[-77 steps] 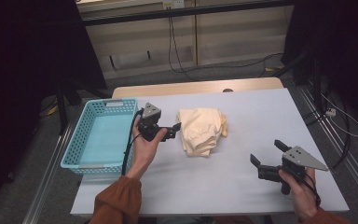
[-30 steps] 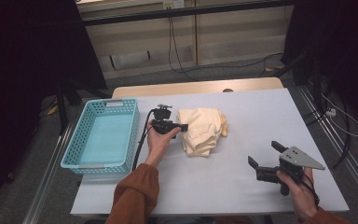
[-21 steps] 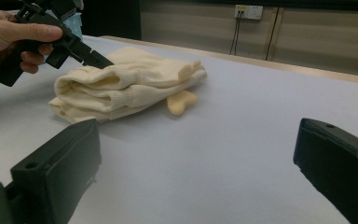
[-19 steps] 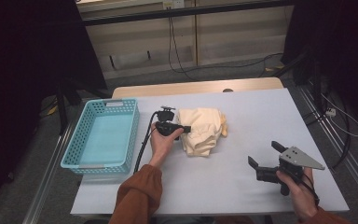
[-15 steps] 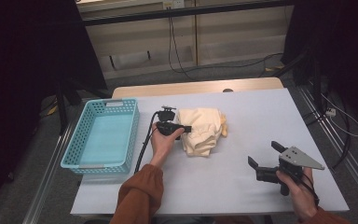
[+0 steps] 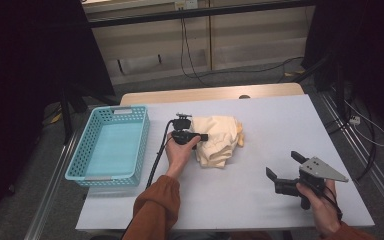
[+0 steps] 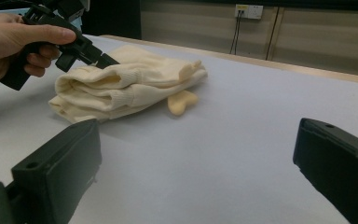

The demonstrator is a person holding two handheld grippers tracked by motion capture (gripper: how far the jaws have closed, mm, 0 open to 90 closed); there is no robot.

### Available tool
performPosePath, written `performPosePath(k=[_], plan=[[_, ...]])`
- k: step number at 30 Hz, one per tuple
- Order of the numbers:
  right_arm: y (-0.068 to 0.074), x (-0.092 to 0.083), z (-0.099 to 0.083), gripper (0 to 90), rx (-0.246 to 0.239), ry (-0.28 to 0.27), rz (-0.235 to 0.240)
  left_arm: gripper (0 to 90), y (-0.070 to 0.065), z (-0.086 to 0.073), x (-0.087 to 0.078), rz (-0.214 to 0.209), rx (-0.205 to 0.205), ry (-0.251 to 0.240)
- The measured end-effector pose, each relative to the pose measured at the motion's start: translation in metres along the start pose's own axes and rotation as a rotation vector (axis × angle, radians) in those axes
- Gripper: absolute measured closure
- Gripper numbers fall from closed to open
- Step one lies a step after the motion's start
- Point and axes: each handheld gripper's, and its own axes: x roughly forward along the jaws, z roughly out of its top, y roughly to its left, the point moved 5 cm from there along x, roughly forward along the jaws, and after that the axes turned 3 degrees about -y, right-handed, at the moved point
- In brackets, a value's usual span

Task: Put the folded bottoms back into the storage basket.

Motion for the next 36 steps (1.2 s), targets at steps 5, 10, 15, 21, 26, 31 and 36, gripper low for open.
performPosePath(k=[5,10,15,21,26,31,36], plan=[[0.001,0.001,0.0,0.9,-0.001,0.002,0.004,59.1,-0.001,-0.001,0.001,-0.031,-0.013,0.006],[0.0,0.001,-0.001,0.9,-0.002,0.005,0.008,67.6,0.0,-0.002,0.001,-0.056,-0.021,0.0],[0.001,0.001,-0.001,0.9,0.0,0.005,0.013,70.5,0.0,-0.001,-0.001,-0.064,-0.029,-0.008],[0.0,0.0,-0.001,0.9,0.005,0.004,0.008,71.1,-0.003,0.002,-0.006,-0.063,-0.029,-0.026],[0.0,0.0,-0.001,0.9,0.006,0.004,0.007,71.7,-0.006,0.005,-0.01,-0.068,-0.023,-0.041],[0.0,0.0,-0.001,0.9,0.005,0.004,0.005,71.9,-0.01,0.009,-0.015,-0.087,-0.019,-0.06],[0.0,0.0,-0.001,0.9,0.005,0.004,0.005,72.0,-0.017,0.013,-0.019,-0.099,0.005,-0.076]])
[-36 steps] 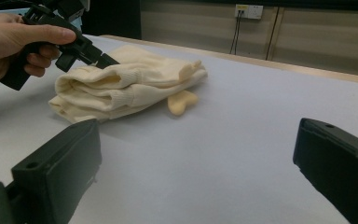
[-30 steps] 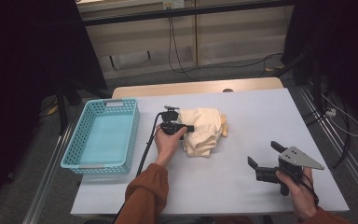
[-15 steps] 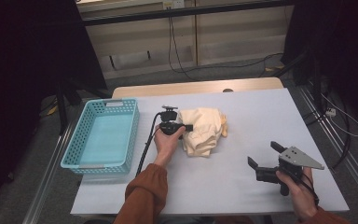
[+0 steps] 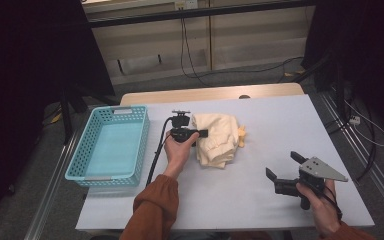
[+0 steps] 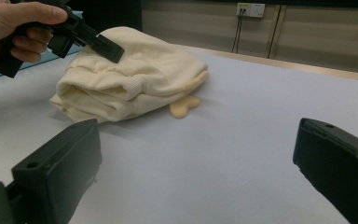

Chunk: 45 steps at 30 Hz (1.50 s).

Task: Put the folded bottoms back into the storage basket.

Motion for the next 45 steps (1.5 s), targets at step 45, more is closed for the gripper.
performPosePath(k=[45], plan=[[0.0,0.001,0.0,1.2,0.0,0.002,0.008,72.7,-0.024,0.03,-0.048,-0.039,0.102,-0.097]])
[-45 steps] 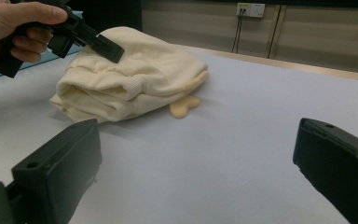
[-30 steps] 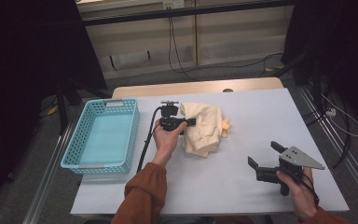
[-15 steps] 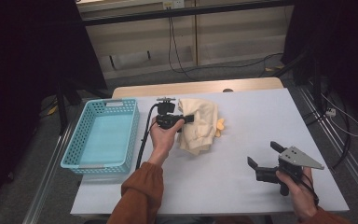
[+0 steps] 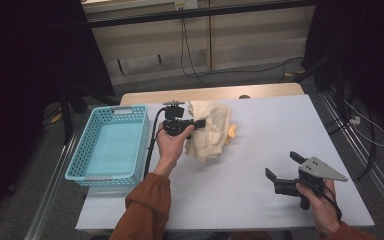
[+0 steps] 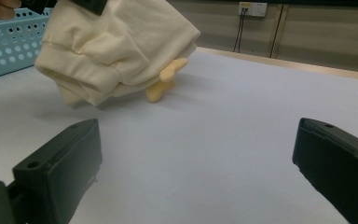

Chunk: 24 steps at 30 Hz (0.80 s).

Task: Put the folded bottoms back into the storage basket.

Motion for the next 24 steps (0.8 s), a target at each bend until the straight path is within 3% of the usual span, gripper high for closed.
performPosePath(k=[16,20,24], plan=[[0.0,0.0,0.0,1.1,0.002,-0.002,-0.002,72.7,-0.007,0.003,-0.017,-0.007,0.05,-0.022],[0.0,0.0,0.0,1.1,0.002,-0.002,-0.003,72.7,-0.008,0.003,-0.021,-0.02,0.039,-0.03],[-0.001,0.0,0.0,1.1,0.002,-0.002,-0.003,72.7,-0.014,0.002,-0.026,-0.021,0.073,-0.024]])
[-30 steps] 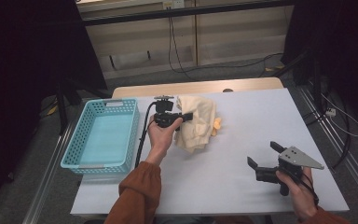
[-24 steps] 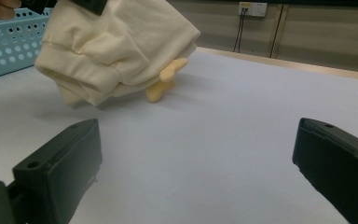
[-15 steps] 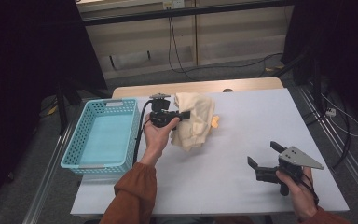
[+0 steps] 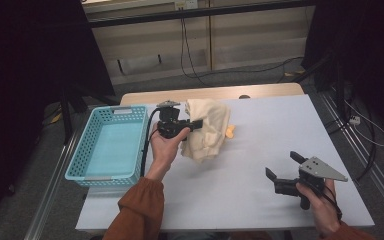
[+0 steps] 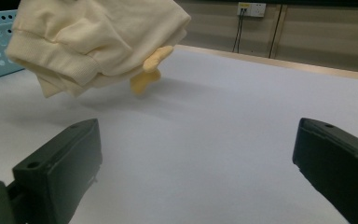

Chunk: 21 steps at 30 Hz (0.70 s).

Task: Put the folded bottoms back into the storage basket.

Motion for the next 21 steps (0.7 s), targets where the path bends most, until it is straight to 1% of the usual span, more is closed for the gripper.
performPosePath(k=[5,10,11,15,19,21], plan=[[0.0,0.0,0.0,1.1,-0.001,0.0,0.001,72.7,-0.001,0.002,-0.007,-0.001,0.016,-0.015],[0.0,0.001,0.0,1.1,0.006,0.003,0.001,72.7,0.003,0.002,-0.013,0.01,0.017,-0.015],[0.0,0.001,0.0,1.1,0.006,0.002,0.002,72.7,0.003,0.002,-0.013,0.01,0.017,-0.015],[0.0,0.001,0.0,1.0,0.002,-0.001,0.001,72.7,0.006,0.003,-0.022,0.006,0.008,-0.027],[0.0,0.001,0.0,1.0,-0.001,-0.002,-0.002,72.7,0.008,0.003,-0.026,0.009,0.009,-0.019],[0.0,0.0,0.0,1.0,-0.006,-0.001,-0.002,72.7,0.011,0.002,-0.029,0.008,0.009,-0.024]])
